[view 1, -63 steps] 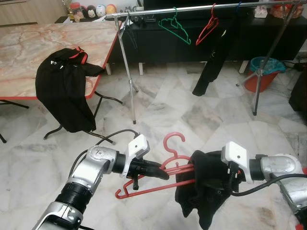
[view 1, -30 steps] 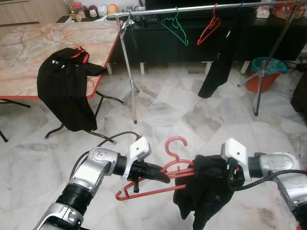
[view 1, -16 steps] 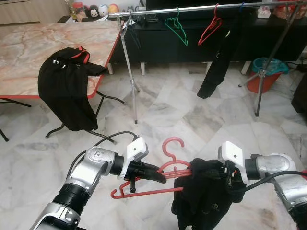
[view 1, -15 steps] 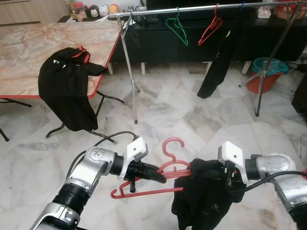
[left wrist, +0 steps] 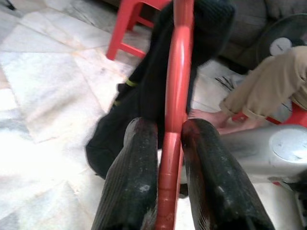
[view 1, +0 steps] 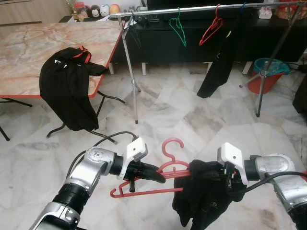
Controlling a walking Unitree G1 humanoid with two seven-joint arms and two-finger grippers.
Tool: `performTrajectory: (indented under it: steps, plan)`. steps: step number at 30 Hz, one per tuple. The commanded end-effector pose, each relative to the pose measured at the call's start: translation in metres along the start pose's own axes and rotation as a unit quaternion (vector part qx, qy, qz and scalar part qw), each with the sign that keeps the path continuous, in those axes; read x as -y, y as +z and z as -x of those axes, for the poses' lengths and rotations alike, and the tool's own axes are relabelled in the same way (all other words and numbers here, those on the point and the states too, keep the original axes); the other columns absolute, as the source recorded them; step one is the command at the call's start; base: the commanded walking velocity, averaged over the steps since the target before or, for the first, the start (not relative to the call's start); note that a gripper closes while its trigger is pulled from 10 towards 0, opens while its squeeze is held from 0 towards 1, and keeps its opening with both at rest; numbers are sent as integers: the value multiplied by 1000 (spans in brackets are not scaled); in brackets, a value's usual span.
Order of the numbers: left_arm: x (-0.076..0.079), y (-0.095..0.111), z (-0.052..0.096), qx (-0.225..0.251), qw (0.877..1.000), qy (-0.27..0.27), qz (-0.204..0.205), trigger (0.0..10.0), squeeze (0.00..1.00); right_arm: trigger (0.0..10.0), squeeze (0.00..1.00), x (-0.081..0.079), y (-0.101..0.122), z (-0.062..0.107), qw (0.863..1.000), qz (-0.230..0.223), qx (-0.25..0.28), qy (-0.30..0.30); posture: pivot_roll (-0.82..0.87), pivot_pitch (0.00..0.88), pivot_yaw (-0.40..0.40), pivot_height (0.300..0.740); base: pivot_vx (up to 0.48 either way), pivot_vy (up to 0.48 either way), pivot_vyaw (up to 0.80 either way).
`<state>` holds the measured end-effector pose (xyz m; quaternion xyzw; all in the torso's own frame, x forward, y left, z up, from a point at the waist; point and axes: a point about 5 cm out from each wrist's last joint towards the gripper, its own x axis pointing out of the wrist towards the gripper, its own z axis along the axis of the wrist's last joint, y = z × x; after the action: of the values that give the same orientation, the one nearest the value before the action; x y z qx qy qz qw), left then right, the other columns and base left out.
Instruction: Hang hanger
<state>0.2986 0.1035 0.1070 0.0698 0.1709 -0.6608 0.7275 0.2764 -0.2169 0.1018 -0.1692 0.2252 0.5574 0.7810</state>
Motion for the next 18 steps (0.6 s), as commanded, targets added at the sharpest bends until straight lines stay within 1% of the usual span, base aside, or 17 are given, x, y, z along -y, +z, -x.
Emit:
performTrajectory:
  steps: [1, 9, 11, 12, 14, 18]
  plan:
    - [3, 3, -5, 6, 1000, -15, -4, 10000, 1000, 0, 0, 1, 7, -3, 1000, 10, 21, -2, -246, 44, 42, 740, 0, 0, 0]
    - [0, 2, 1, 2, 1000, -8, -5, 10000, 1000, 0, 0, 2, 4, -4, 1000, 11, 11, -9, -245, 35, 43, 740, 0, 0, 0]
    - [-4, 1, 6, -2, 1000, 4, -5, 10000, 1000, 0, 0, 4, 2, -2, 1000, 10, 5, -15, -244, 30, 45, 740, 0, 0, 0]
    - [-4, 1, 6, -2, 1000, 4, -5, 10000, 1000, 0, 0, 4, 2, -2, 1000, 10, 5, -15, -244, 30, 45, 740, 0, 0, 0]
    - [-6, 0, 14, -5, 1000, 14, -3, 10000, 1000, 0, 0, 3, -2, -2, 1000, 7, -3, -15, -243, 24, 47, 740, 0, 0, 0]
    - [-7, -2, 19, -10, 1000, 13, 1, 10000, 1000, 0, 0, 2, -2, -3, 1000, 5, -2, -9, -240, 21, 48, 740, 0, 0, 0]
